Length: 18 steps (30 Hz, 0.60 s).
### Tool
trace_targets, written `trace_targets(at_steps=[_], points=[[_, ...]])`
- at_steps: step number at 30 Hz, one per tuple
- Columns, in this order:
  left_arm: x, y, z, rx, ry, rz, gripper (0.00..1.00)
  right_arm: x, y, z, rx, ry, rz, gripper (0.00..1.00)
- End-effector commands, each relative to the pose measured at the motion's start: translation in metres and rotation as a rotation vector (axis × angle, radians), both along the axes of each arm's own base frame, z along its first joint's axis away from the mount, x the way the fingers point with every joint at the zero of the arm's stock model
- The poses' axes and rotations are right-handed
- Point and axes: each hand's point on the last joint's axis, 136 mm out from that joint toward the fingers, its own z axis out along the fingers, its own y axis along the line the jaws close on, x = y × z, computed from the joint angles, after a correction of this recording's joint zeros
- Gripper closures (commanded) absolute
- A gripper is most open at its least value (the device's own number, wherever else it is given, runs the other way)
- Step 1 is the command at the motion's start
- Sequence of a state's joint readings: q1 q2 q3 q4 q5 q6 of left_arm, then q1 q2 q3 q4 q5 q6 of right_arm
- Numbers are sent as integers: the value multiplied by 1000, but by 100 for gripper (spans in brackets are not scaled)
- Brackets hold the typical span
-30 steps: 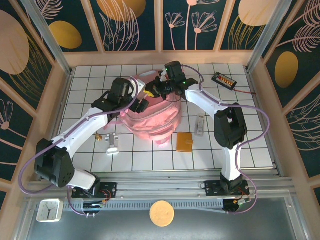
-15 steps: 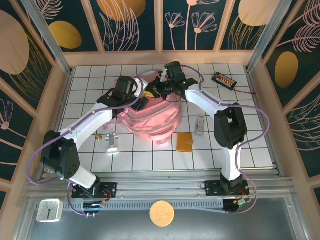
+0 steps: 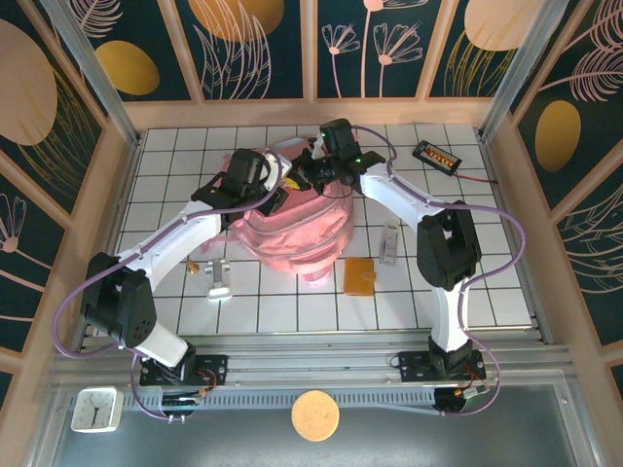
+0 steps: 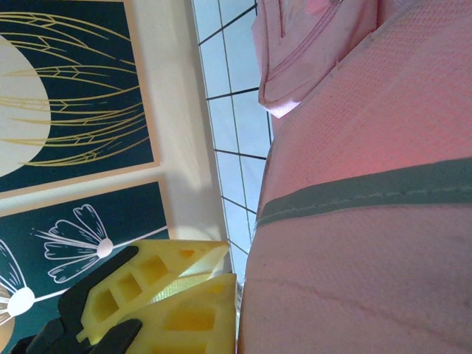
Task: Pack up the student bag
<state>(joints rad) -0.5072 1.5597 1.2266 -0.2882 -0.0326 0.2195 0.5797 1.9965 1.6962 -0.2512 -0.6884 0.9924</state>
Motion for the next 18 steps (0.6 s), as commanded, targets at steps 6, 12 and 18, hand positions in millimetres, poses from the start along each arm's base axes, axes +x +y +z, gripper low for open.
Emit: trace_targets(at_steps=[6, 12, 18], points=[[5, -1, -8, -3, 5, 6, 65, -7, 8, 39, 47, -90, 43, 100], [5, -2, -9, -3, 8, 5, 81, -8, 7, 38, 45, -89, 42, 100], [5, -2, -9, -7, 12, 7, 91, -8, 7, 38, 44, -90, 40, 100]])
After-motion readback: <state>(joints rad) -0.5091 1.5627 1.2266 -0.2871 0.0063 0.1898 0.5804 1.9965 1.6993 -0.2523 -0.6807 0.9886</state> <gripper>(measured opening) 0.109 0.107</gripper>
